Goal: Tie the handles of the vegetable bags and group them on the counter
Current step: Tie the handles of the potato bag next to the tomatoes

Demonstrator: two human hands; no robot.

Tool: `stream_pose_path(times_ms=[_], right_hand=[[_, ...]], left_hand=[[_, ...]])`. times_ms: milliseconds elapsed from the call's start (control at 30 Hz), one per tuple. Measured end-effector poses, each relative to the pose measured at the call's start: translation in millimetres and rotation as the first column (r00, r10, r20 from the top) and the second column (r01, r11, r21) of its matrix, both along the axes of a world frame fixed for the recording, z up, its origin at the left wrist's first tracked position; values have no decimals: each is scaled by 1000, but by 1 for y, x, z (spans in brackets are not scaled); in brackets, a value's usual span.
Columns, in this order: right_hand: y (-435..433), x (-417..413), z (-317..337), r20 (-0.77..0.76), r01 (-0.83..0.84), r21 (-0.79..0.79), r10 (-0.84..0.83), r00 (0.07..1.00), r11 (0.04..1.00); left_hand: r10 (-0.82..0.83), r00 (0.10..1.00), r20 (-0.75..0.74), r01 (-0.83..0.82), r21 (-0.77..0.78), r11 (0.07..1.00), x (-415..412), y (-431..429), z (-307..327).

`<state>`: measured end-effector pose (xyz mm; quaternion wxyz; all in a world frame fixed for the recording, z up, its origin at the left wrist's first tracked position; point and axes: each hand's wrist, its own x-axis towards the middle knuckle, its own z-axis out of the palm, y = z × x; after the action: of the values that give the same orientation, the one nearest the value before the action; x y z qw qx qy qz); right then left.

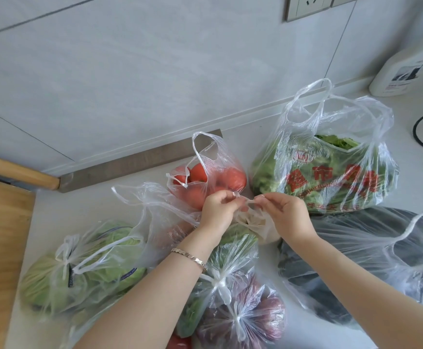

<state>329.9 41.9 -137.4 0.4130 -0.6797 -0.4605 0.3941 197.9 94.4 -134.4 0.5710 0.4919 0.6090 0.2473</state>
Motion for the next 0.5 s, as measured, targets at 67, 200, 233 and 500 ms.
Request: stream_pose_path(times_ms=[67, 200, 233, 500], right_hand=[[-1, 1, -3, 169, 29, 57, -39, 985, 998], [-20, 9, -20, 337, 107, -63, -80, 938, 992], [-27, 13, -27, 374, 130, -169, -59, 926, 977], [-40, 24, -35, 566, 228, -474, 96, 819, 851]], left_hand=[[3, 993, -121, 10, 107, 994, -1, 5, -2], [9, 907, -421, 94, 224, 970, -18, 11, -15], [14, 876, -481, 87, 186, 979, -26, 13, -22], [-77, 665, -743, 178, 58, 982, -34, 20, -50]])
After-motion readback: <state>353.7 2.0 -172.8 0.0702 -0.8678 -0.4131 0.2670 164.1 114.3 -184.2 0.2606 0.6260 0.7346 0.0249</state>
